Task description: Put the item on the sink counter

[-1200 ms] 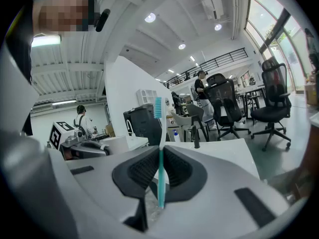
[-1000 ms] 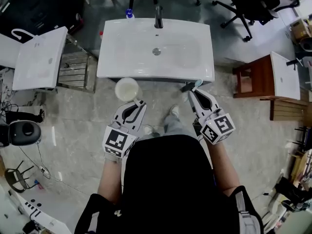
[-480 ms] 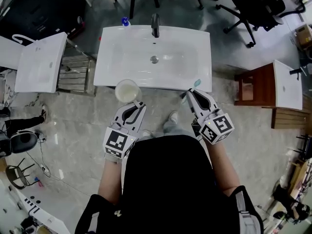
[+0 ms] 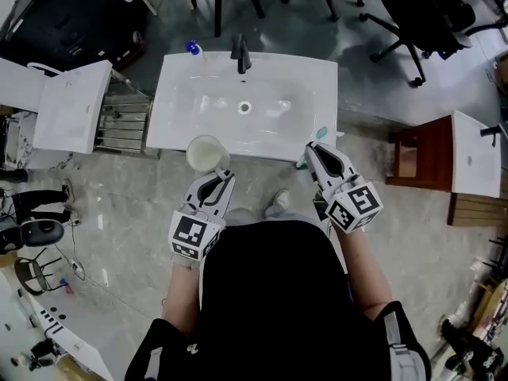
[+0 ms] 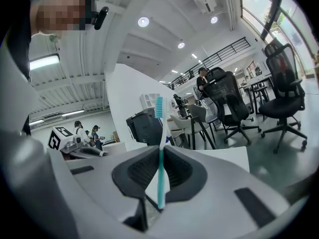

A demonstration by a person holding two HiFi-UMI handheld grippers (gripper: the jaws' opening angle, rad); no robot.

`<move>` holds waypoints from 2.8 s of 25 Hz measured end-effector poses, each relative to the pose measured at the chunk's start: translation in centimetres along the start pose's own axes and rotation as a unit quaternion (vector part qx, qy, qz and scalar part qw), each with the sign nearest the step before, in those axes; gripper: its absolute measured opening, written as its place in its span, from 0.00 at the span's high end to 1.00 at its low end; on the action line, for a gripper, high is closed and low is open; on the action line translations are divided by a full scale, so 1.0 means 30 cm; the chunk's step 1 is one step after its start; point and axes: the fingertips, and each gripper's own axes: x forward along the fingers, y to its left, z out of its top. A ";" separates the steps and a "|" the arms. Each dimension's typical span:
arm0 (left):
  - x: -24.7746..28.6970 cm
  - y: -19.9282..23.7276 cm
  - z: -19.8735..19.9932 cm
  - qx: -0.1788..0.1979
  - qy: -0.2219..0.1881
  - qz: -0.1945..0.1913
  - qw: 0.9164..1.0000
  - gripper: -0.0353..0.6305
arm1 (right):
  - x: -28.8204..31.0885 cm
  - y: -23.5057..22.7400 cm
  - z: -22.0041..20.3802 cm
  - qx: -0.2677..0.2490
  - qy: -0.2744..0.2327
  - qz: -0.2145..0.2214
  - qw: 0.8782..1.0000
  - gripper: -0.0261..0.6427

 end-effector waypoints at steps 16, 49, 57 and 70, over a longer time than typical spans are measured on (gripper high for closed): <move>0.117 0.014 0.033 0.009 0.008 0.008 1.000 0.87 | 0.010 -0.123 0.013 0.010 -0.003 -0.001 1.000 0.89; 0.456 0.644 -0.007 0.062 0.026 -0.181 0.981 0.87 | 0.580 -0.035 0.061 0.002 0.020 -0.141 0.990 0.89; 0.609 0.692 -0.048 0.067 0.026 -0.230 0.971 0.87 | 0.580 -0.031 0.018 0.010 0.023 -0.206 0.978 0.89; 0.821 0.796 -0.128 0.083 0.028 -0.223 0.971 0.87 | 0.486 -0.047 -0.037 0.016 0.047 -0.260 0.964 0.89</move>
